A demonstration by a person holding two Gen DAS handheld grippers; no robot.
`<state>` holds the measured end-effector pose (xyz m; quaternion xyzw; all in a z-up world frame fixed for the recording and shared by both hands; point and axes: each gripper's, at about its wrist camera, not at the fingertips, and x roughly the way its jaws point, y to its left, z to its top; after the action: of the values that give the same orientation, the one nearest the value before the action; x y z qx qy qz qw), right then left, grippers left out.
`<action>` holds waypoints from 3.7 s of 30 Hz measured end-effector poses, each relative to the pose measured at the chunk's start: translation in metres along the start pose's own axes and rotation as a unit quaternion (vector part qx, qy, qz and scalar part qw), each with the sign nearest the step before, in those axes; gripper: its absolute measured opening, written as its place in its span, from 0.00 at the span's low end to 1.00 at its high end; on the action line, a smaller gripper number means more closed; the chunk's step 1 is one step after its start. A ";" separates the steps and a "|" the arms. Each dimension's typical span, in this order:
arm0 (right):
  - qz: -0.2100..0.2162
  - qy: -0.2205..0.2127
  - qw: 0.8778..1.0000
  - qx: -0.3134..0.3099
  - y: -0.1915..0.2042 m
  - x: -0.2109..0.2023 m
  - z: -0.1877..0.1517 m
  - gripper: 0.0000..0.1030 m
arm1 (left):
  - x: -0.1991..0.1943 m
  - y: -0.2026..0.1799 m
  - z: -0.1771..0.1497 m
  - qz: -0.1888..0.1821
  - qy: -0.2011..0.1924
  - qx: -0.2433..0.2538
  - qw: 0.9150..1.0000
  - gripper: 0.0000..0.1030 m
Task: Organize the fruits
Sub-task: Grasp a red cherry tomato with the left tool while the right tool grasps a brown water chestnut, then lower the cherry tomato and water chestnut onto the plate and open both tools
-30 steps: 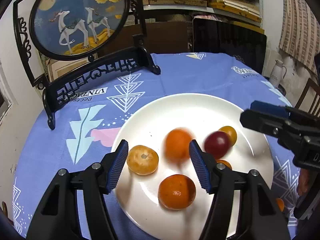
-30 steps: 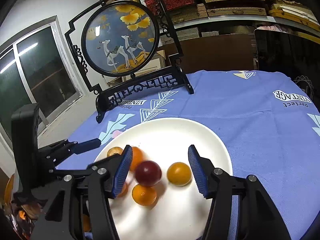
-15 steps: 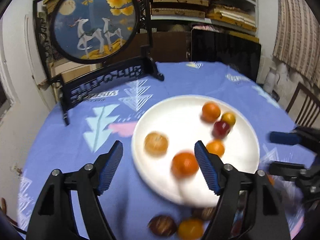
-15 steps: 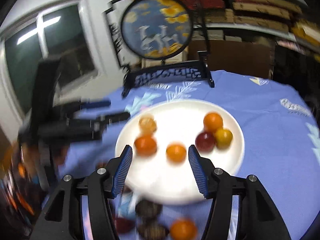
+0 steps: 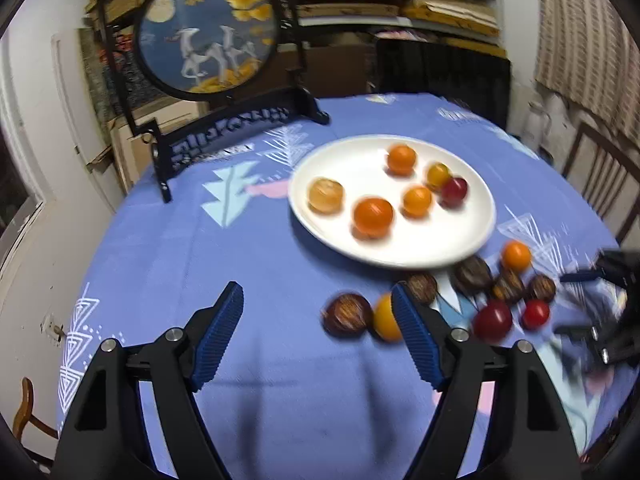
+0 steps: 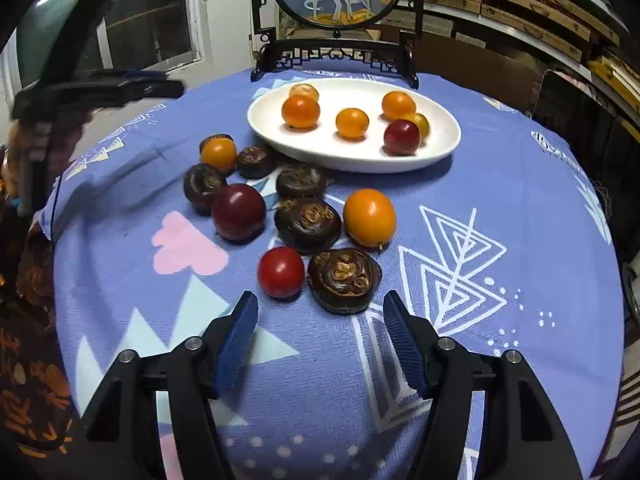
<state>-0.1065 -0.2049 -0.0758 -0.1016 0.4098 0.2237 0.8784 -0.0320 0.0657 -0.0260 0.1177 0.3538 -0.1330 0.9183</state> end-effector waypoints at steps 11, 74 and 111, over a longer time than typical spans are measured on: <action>-0.006 0.028 0.999 -0.045 -0.009 0.014 0.008 0.60 | -0.009 -0.042 -0.027 -0.058 0.033 0.044 0.997 0.75; 0.034 -0.161 0.985 0.049 -0.052 -0.018 0.157 0.43 | 0.067 -0.033 0.126 -0.020 -0.033 -0.030 0.999 0.29; 0.002 -0.149 0.978 0.149 -0.087 0.072 0.175 0.77 | 0.136 -0.033 0.113 0.015 0.016 -0.025 0.999 0.52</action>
<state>0.0931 -0.1959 -0.0188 0.0652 0.3035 0.1747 0.9344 0.1239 -0.0221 -0.0414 0.1021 0.3701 -0.1082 0.9170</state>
